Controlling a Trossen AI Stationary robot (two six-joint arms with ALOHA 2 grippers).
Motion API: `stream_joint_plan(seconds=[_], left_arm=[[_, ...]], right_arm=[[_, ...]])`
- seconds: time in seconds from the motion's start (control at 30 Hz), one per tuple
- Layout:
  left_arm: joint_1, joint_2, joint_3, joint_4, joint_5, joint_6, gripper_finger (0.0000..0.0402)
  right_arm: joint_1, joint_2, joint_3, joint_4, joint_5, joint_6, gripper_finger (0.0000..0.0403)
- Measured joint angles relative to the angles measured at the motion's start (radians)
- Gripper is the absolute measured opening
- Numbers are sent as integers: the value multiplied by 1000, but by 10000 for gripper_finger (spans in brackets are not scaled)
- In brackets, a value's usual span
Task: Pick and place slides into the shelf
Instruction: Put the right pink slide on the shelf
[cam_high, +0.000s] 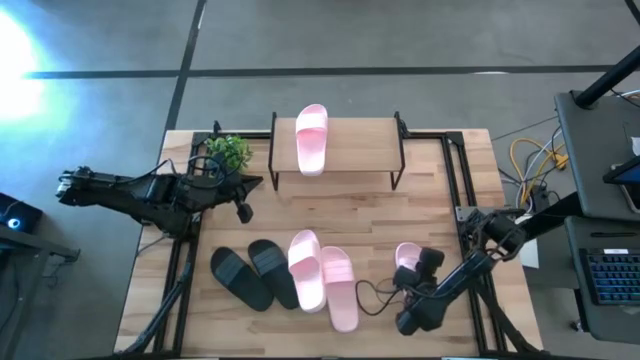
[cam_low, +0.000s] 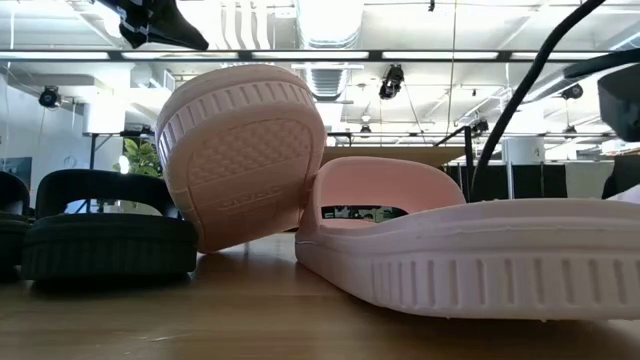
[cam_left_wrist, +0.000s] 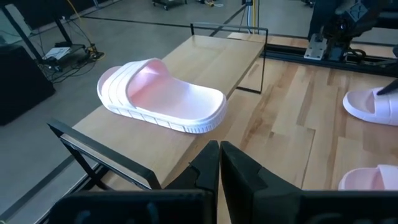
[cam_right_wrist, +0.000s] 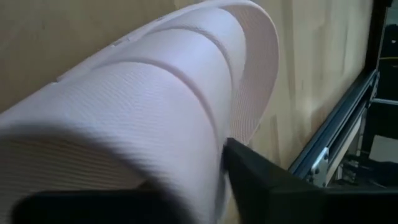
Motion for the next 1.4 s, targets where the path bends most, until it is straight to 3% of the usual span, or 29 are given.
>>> stream_joint_plan(seconds=[0.07, 0.2, 0.4, 0.5, 0.63, 0.8, 0.93, 1.1, 1.23, 1.4], left_arm=[[1, 0, 0, 1, 0, 0, 0], [5, -1, 0, 1, 0, 0, 0], [6, -6, 1, 2, 40, -6, 0], [6, -5, 7, 3, 55, -6, 0], [6, -4, 7, 3, 55, -3, 0], [6, -3, 5, 2, 55, -3, 0], [6, -3, 6, 2, 53, -6, 0], [7, -2, 7, 1, 53, -24, 0], [16, -4, 10, 2, 52, -62, 0], [35, -4, 14, 2, 59, -85, 0]], right_arm=[[-13, -1, 2, 0, 0, 0, 21], [-37, -27, 18, 0, 49, 1, 14], [-110, -167, 78, -128, 254, 166, 13], [-172, -245, 122, -197, 370, 168, 13], [-290, -329, 183, -147, 510, -78, 12], [-485, -386, 262, 25, 681, -575, 12], [-692, -447, 276, 202, 635, -882, 12], [-974, -474, 274, 405, 370, -1140, 12], [-1129, -401, 343, 452, 301, -1259, 12], [-1220, -246, 505, 448, 267, -1373, 12]])
